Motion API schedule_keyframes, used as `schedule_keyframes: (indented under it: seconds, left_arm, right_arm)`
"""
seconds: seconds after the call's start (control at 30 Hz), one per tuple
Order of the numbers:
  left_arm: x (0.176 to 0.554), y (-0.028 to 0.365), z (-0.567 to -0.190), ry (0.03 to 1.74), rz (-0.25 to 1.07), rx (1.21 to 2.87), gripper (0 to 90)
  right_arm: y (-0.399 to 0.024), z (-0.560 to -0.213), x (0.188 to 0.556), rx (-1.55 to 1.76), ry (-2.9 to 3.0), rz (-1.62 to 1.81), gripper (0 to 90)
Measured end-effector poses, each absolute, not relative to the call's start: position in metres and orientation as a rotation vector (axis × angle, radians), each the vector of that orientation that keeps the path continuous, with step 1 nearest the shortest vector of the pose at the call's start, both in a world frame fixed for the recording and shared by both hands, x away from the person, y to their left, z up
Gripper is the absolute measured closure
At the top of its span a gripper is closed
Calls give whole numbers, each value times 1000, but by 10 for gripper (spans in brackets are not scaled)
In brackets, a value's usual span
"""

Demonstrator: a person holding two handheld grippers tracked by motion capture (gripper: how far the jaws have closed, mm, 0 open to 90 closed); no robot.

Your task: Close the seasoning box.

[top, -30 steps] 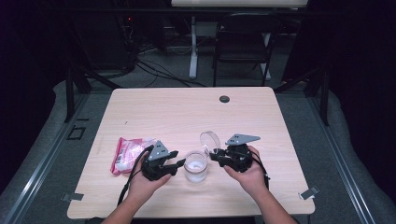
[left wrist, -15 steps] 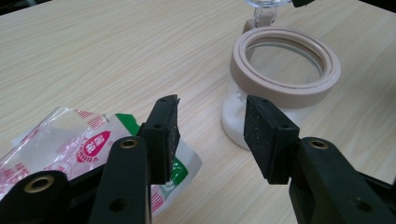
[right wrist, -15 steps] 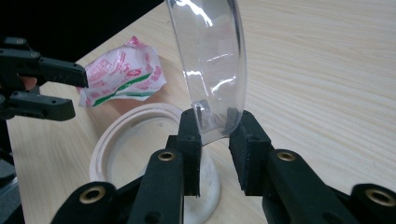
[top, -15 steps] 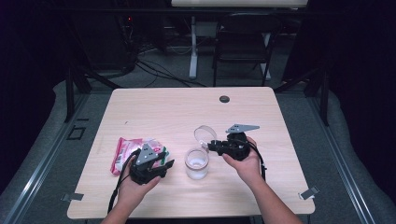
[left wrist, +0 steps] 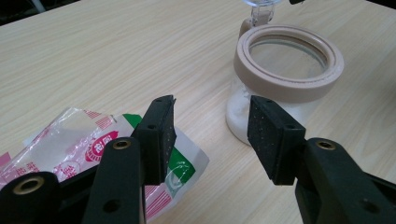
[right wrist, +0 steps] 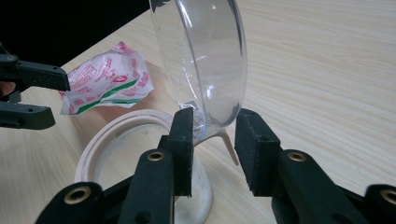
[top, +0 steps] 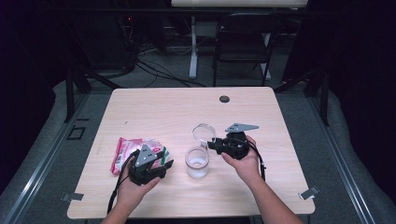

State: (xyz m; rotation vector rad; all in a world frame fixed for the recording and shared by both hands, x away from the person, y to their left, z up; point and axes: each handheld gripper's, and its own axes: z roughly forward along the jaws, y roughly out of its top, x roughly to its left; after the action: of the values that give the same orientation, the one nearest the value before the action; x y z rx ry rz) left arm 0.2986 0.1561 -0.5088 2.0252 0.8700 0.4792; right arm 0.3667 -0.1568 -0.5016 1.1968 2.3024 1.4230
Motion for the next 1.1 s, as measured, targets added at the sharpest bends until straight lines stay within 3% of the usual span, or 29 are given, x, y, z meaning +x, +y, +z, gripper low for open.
schedule_keyframes:
  seconds: [0.43, 0.8, 0.97, 1.1]
  left_arm:
    - [304, 155, -506, 851, 506, 2014, 516]
    - [311, 181, -491, 916, 537, 1915, 504]
    - [313, 187, -488, 925, 539, 1942, 509]
    - [315, 199, -483, 948, 533, 1920, 521]
  right_arm:
    - [-161, -498, 359, 1174, 2303, 1394, 605]
    - [-161, -483, 344, 1119, 2194, 1381, 603]
    - [-156, -477, 340, 1068, 2212, 1359, 518]
    - [-156, -472, 340, 1053, 2218, 1341, 512]
